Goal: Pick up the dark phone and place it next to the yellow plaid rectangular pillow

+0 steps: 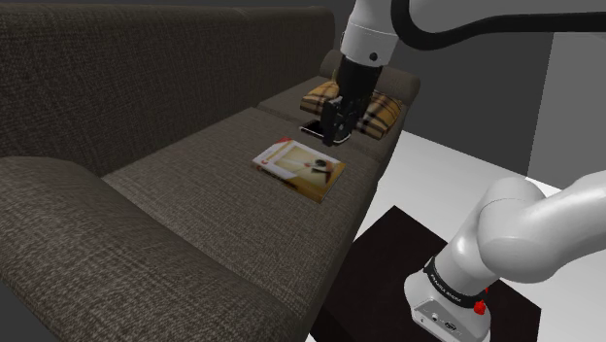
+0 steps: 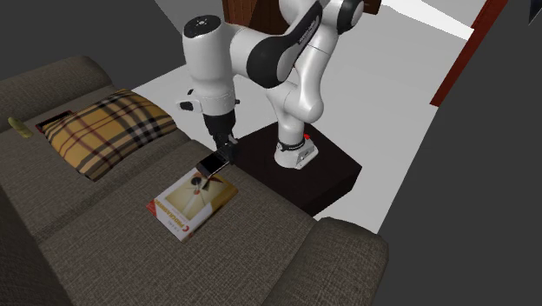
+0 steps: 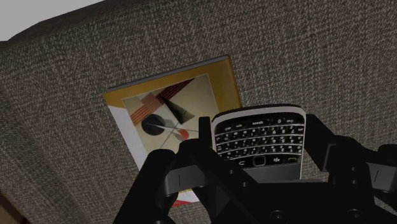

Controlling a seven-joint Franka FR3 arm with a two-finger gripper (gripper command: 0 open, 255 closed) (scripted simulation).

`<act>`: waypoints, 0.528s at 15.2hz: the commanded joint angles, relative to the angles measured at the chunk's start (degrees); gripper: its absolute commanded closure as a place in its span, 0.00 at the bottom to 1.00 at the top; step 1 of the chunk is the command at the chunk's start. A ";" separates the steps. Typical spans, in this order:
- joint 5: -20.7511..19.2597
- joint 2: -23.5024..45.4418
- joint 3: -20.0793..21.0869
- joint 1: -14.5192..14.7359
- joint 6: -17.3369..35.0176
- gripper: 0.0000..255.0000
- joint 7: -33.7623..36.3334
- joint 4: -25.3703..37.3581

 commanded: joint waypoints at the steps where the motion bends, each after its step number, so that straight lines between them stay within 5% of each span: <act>1: -1.25 0.95 -2.08 -1.14 -0.08 1.00 -2.61 0.89; 8: -5.21 4.59 -9.63 -5.07 0.71 1.00 -12.05 3.44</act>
